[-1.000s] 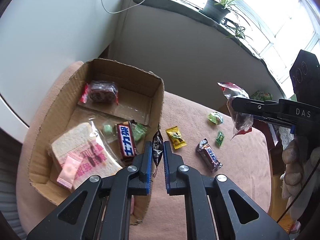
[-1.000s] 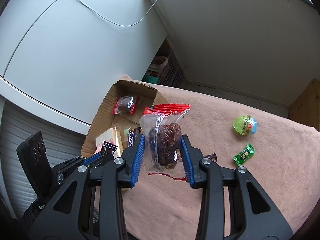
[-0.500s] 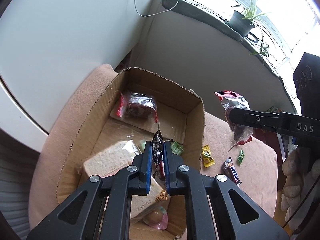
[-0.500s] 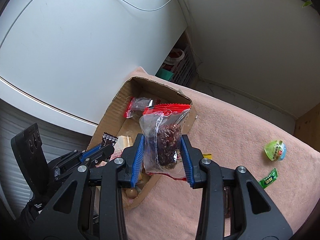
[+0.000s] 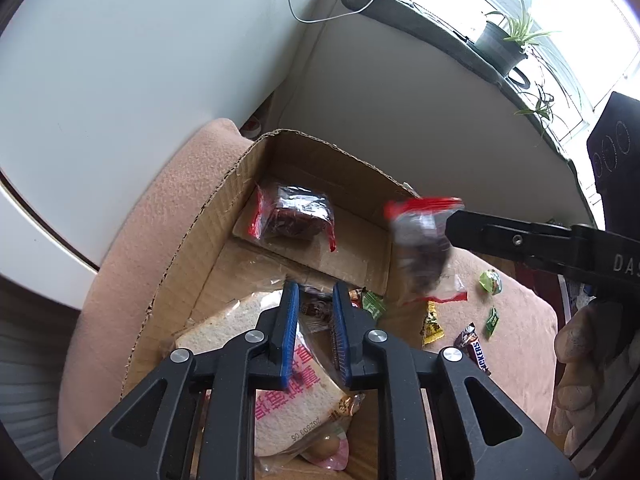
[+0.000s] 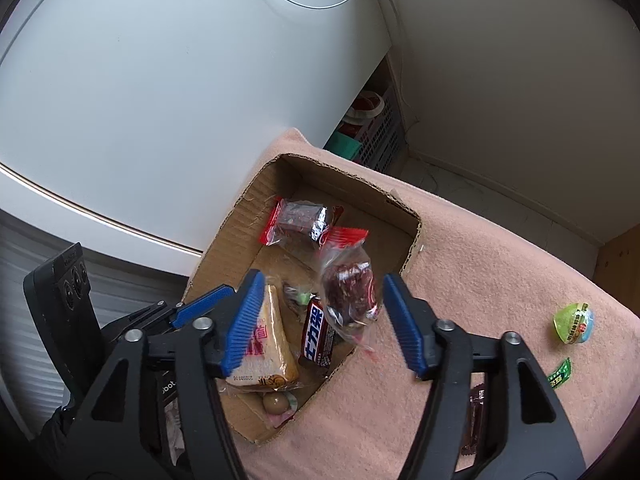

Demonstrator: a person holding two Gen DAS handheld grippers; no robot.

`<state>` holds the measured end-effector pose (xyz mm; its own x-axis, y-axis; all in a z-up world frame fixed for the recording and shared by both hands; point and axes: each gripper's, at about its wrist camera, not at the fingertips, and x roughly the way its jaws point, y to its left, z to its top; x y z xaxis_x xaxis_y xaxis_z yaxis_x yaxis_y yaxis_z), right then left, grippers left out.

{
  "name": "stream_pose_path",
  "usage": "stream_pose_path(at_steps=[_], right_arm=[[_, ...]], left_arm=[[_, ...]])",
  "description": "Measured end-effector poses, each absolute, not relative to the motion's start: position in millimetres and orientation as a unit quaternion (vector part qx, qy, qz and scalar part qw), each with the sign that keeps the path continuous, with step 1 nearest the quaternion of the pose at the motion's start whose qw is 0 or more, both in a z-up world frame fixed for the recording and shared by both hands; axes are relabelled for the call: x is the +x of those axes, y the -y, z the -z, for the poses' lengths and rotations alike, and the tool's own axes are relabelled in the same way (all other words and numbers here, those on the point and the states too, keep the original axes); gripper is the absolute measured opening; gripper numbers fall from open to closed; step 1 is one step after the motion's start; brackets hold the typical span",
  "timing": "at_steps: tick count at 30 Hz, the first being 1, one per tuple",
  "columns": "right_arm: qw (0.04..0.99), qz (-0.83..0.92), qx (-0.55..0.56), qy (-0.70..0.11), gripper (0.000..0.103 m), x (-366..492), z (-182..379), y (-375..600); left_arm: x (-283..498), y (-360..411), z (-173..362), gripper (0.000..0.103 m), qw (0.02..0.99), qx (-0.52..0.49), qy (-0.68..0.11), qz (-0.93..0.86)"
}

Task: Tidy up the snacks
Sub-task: 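Carry the black candy and meat bag into the box and open both tools, then move both open tools back to the Snickers bar and green candy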

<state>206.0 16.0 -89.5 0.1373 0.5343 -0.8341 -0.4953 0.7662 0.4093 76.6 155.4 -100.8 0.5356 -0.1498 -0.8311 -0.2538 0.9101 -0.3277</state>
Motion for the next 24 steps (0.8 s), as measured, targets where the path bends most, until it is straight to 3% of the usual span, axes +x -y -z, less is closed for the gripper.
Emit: stream_pose_path(at_steps=[14, 24], right_arm=[[0.767, -0.313, 0.04, -0.559, 0.071, 215, 84, 35], [0.785, -0.271, 0.087, -0.55, 0.071, 215, 91, 125]], left_arm=[[74, -148, 93, 0.016, 0.856, -0.21, -0.471, -0.024], [77, -120, 78, 0.016, 0.862, -0.204, -0.463, 0.017]])
